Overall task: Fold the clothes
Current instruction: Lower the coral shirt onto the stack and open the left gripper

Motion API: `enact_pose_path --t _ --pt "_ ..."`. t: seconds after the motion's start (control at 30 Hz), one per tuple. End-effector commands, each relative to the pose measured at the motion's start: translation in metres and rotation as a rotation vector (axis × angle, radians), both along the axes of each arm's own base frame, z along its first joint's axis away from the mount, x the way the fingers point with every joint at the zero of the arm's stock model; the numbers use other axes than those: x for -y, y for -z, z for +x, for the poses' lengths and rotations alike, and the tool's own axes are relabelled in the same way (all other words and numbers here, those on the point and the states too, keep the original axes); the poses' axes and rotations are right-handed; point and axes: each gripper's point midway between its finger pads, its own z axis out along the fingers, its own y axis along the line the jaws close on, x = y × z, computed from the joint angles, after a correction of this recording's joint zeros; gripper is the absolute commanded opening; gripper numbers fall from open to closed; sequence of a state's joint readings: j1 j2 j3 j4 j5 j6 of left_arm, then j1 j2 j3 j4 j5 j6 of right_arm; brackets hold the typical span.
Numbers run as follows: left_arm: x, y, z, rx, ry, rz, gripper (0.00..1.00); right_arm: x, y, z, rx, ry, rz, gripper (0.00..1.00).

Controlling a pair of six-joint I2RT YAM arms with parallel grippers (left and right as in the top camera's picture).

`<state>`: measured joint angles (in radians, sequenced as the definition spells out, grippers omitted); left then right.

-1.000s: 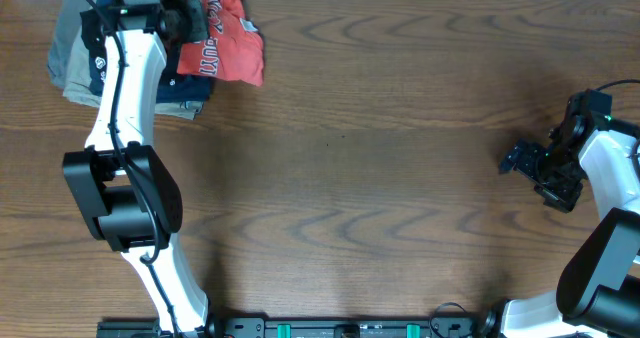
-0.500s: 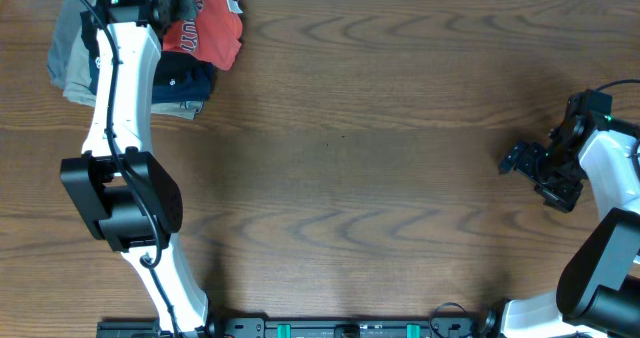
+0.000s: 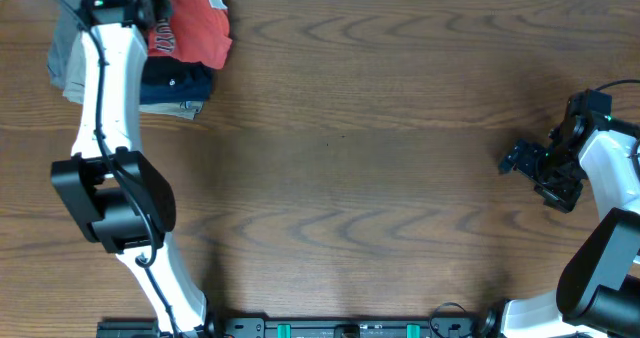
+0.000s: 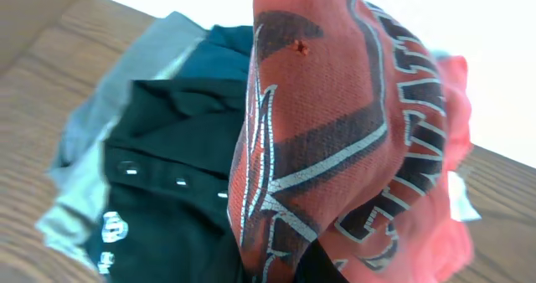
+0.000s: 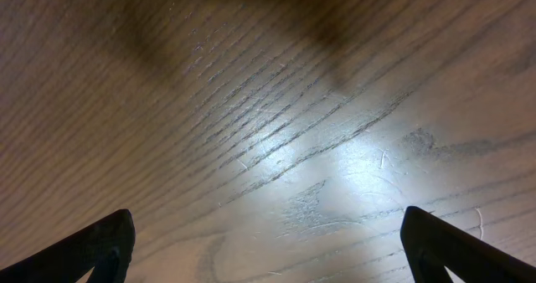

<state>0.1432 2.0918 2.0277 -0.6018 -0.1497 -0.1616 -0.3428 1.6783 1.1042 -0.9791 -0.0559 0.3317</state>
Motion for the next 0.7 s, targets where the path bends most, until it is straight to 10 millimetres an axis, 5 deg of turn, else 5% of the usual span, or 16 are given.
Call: enact_pose_path --t 0.0,0.67 --pt "-0.034 -0.027 -0.006 0.06 -0.098 0.031 0.06 0.002 -0.003 0.004 0.012 -0.004 -0.004 0.99" --pt "-0.096 0.019 -0.03 -0.041 -0.21 0.014 0.07 0.002 -0.003 0.004 0.012 -0.004 -0.004 0.99"
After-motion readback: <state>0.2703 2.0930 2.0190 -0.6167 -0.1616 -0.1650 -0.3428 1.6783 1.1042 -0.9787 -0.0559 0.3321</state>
